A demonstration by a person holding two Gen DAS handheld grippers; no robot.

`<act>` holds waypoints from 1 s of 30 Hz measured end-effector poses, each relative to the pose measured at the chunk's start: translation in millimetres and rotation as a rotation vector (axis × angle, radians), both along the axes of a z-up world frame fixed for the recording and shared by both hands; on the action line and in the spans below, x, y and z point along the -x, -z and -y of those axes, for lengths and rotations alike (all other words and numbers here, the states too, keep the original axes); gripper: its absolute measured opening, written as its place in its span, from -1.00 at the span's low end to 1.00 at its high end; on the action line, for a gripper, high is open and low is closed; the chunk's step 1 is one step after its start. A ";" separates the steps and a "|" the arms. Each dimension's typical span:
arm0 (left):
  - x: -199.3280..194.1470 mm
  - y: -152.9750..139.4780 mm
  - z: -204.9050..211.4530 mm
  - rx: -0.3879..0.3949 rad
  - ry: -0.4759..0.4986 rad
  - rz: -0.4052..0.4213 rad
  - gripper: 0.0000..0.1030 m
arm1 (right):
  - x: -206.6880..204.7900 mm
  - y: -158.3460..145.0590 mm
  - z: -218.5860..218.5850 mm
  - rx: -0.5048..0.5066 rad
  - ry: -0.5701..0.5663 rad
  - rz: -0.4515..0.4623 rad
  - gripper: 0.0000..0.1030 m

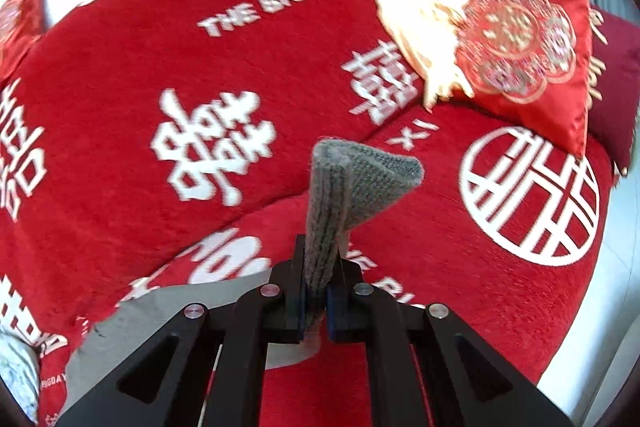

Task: Fold small clothes
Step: 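Close the right gripper on the sleeve cuff and lift it, then lay the held sleeve across the sweater body and open the right gripper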

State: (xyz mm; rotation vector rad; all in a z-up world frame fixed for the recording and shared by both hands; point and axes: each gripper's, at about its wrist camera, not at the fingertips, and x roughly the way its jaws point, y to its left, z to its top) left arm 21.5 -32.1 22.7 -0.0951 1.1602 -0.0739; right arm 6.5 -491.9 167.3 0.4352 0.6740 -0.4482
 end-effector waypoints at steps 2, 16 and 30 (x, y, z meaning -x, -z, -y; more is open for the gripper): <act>4.9 -1.1 -9.3 0.011 0.003 0.004 1.00 | -5.0 -9.4 -20.9 0.016 -0.023 0.011 -0.85; 29.0 -21.8 -76.5 0.055 -0.003 0.058 1.00 | -48.5 -33.7 -198.5 0.063 -0.232 0.045 -0.85; 45.3 -25.4 -151.0 0.094 -0.086 0.072 1.00 | -82.6 10.7 -402.1 0.137 -0.510 -0.023 -0.85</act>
